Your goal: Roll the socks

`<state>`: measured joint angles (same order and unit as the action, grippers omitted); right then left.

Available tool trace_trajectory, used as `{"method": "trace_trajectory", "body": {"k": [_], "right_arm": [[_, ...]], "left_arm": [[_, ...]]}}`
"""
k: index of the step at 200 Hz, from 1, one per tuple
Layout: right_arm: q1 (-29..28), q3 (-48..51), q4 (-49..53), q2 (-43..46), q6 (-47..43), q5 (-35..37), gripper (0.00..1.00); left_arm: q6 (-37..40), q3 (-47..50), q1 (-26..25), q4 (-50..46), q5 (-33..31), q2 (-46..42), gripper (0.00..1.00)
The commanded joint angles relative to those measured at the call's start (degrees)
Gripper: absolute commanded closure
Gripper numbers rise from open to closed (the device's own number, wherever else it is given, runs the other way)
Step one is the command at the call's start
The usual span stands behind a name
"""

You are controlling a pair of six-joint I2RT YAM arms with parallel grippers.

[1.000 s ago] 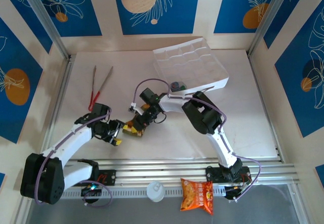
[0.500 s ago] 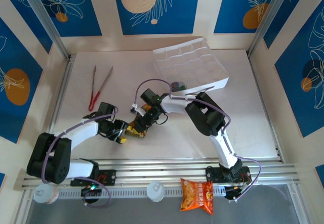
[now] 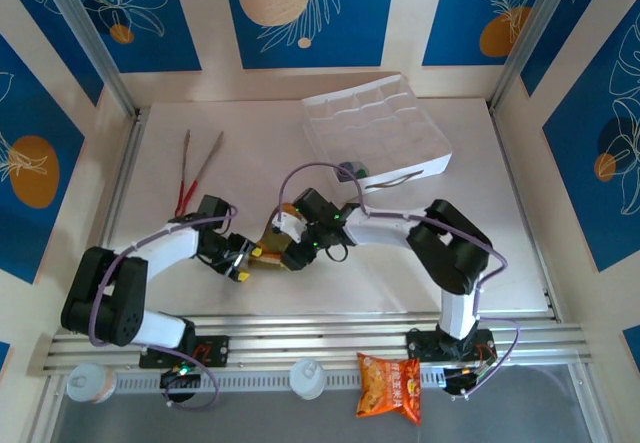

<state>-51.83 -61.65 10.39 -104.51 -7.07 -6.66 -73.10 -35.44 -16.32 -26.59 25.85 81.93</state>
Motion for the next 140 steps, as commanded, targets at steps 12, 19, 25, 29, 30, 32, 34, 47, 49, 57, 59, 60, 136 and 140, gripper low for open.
{"method": "trace_trajectory", "body": {"k": [12, 19, 25, 29, 30, 32, 34, 47, 49, 57, 59, 60, 136, 140], "right_arm": [[-6.87, 2.91, -4.44, 4.86, -13.57, 17.8, 0.51], [-8.23, 2.91, -4.46, 4.72, -15.62, 20.32, 0.51], [-9.23, 2.85, -4.69, 4.42, -17.15, 22.46, 0.51], [-9.8, 2.85, -5.11, 4.17, -18.24, 23.85, 0.51], [-9.96, 2.85, -5.16, 4.02, -18.46, 24.22, 0.51], [-10.2, 2.85, -5.37, 3.82, -19.04, 24.84, 0.51], [-10.52, 2.8, -5.67, 3.66, -19.52, 25.68, 0.51], [-12.01, 2.21, -6.83, 2.06, -22.76, 29.04, 0.51], [-12.18, 2.12, -6.98, 1.79, -23.19, 29.52, 0.51], [-12.98, 1.52, -7.66, 0.87, -24.73, 30.57, 0.5], [-13.13, 1.33, -7.69, 0.62, -25.16, 30.67, 0.5], [-13.21, 1.25, -7.72, 0.53, -25.35, 30.71, 0.5], [-15.23, -5.89, -5.44, -9.65, -24.86, 35.23, 0.7], [-15.2, -6.21, -4.79, -9.91, -24.26, 35.14, 0.78]], "left_arm": [[1.36, 1.62, -0.58, -2.07, -3.73, 4.51, 0.46], [1.43, 1.39, -0.56, -2.26, -3.73, 4.7, 0.46], [1.55, 1.19, -0.63, -2.32, -3.69, 4.88, 0.46], [1.6, 1.02, -0.63, -2.41, -3.66, 4.98, 0.46], [1.58, 1.05, -0.59, -2.41, -3.68, 4.99, 0.46], [1.63, 1.02, -0.57, -2.46, -3.65, 5.1, 0.46], [1.71, 0.95, -0.52, -2.49, -3.62, 5.11, 0.46], [1.76, 0.88, -0.62, -2.52, -3.52, 5.42, 0.46], [1.76, 0.85, -0.53, -2.51, -3.52, 5.43, 0.46], [1.84, 0.81, -0.52, -2.59, -3.52, 5.58, 0.46], [1.87, 0.79, -0.48, -2.57, -3.45, 5.6, 0.46], [1.89, 0.8, -0.48, -2.54, -3.44, 5.65, 0.46], [2.96, -0.5, -0.32, -2.61, -2.69, 6.75, 0.46], [3.01, -0.51, -0.31, -2.61, -2.58, 6.73, 0.46]]}}
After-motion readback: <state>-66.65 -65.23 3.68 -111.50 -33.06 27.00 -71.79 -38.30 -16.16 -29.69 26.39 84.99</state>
